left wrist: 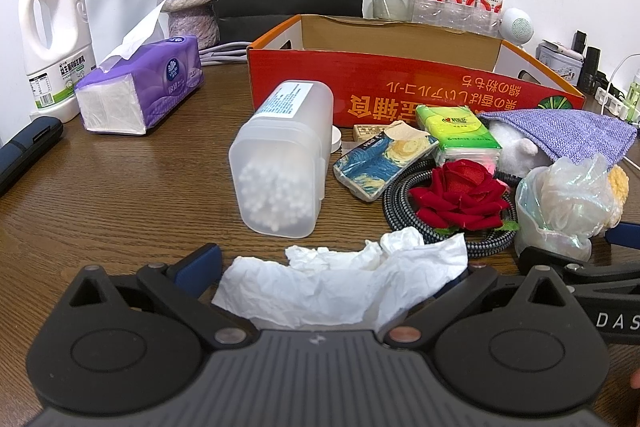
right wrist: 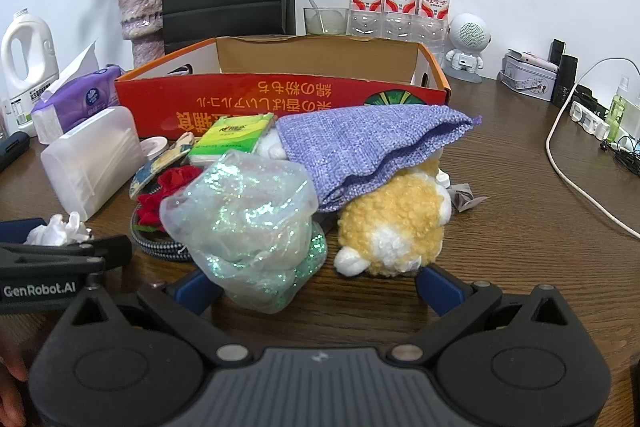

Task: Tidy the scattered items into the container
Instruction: 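Approach the cotton-swab container with the left tool and the purple pouch with the right tool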

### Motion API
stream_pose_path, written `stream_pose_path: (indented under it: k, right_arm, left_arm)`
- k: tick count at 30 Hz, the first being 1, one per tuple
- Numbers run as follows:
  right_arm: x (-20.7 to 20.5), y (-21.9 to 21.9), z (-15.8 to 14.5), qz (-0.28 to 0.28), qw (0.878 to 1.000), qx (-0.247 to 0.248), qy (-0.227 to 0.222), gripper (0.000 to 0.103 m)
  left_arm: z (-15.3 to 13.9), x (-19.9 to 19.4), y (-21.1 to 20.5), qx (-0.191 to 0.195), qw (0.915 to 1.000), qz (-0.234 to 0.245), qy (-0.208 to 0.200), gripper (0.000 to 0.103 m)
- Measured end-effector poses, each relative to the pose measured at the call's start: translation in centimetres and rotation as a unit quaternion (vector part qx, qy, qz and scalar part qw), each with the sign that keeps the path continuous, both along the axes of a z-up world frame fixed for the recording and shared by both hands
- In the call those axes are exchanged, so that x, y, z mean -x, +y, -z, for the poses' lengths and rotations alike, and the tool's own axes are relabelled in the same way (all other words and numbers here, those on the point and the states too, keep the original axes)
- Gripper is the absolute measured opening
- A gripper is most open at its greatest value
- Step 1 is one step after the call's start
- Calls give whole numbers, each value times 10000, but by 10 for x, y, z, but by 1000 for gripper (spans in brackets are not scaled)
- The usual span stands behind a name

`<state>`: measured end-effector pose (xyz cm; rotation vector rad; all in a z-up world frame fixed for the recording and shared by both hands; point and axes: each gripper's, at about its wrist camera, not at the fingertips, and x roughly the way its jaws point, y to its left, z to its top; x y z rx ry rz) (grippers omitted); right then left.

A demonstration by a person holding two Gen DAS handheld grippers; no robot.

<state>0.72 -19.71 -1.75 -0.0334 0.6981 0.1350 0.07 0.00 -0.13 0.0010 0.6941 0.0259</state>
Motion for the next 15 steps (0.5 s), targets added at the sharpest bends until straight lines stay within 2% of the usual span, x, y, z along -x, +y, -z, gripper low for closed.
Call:
stream_pose_path:
  k: [12,15]
  right_arm:
    - [4,-1,-1,-11,10000,4,5,103]
    - [21,-1,-4,-39,10000,-4,12,100]
  left_arm:
    - [-1,7,2,-6,10000,98,-18,103]
    - [-7,27,13,135,9996,81,-253,103]
